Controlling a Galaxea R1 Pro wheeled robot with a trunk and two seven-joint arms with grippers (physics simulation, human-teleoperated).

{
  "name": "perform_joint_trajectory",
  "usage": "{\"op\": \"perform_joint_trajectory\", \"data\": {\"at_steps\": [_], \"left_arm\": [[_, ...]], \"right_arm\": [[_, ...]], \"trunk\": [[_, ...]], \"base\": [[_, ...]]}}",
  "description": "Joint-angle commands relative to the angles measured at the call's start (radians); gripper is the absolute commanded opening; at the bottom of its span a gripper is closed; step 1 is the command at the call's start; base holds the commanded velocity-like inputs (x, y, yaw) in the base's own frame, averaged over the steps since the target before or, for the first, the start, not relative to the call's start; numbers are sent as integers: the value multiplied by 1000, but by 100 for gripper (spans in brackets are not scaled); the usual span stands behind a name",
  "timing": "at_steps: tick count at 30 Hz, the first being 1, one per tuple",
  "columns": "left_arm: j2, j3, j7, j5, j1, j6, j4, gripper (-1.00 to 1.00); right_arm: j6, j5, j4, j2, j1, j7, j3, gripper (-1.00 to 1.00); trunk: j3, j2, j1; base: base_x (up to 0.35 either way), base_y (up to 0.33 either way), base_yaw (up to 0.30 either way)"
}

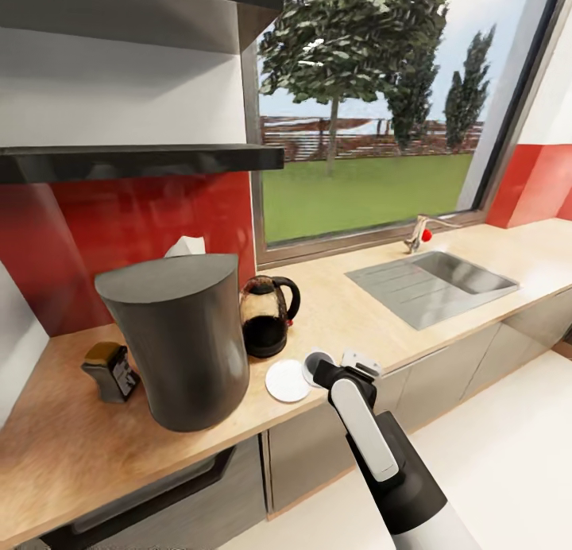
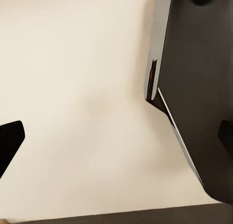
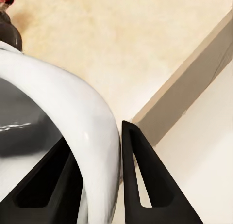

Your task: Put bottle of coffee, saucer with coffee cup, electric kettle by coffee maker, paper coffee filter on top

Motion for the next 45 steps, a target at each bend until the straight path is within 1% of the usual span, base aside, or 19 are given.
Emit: {"op": "perform_joint_trajectory", "data": {"at_steps": [1,11,18,25,30,34,37,38,39,40,43,44,45], "left_arm": [[-1,8,0,-10,0,-2,-2,100],[-1,8,1,-10,0,-2,-2,100],[1,8,0,-10,1,-2,-1,100],[6,7,1,-10,6,-5,30,100],[0,11,0,-10,4,-16,22,100],[-7,14,-3,-8,-2,-38,-8,100],[-25,12,-4,-7,-3,-57,-24,100],[-34,11,-4,-8,-3,-62,-27,100],[-43,11,-4,-8,-4,-91,-39,100],[-45,12,-4,-8,-4,-109,-44,100],[-50,12,-4,-7,-4,-148,-50,100],[-52,12,-4,-7,-4,-156,-51,100],[-53,11,-4,-7,-4,-164,-53,100]], "right_arm": [[7,-5,-1,0,-1,-8,1,-100],[6,-5,0,2,-1,-8,0,-100],[6,-5,5,-2,-1,-8,-2,-100],[6,-5,6,-3,-1,-8,-2,-100],[6,-4,7,-3,-1,-8,-2,-100],[6,-2,7,-3,-1,-8,-7,-100],[6,0,8,-4,-1,-9,-10,-100],[5,1,8,-8,-1,-10,-12,-100],[5,-1,9,-36,-1,-9,-12,-100],[5,-2,10,-43,-1,-8,-12,-100],[4,-1,32,-52,-1,-8,-12,-100],[4,1,55,-54,-1,-8,-12,-100],[5,1,99,-55,-1,-7,-12,-100]], "trunk": [[-2,-2,1],[-2,-2,1],[-2,-2,1],[-2,-2,1],[-2,-2,1],[-2,-2,1],[-2,-2,1],[-2,-2,1],[-2,-2,1],[-2,-2,1],[-2,-2,1],[-2,-2,1],[-2,-2,1]], "base": [[5,-8,185],[1,-1,250],[0,0,275],[0,0,78],[0,0,5],[0,0,0],[0,0,0],[0,0,0],[0,0,0],[0,0,0],[0,0,0],[0,0,0],[0,0,0]]}}
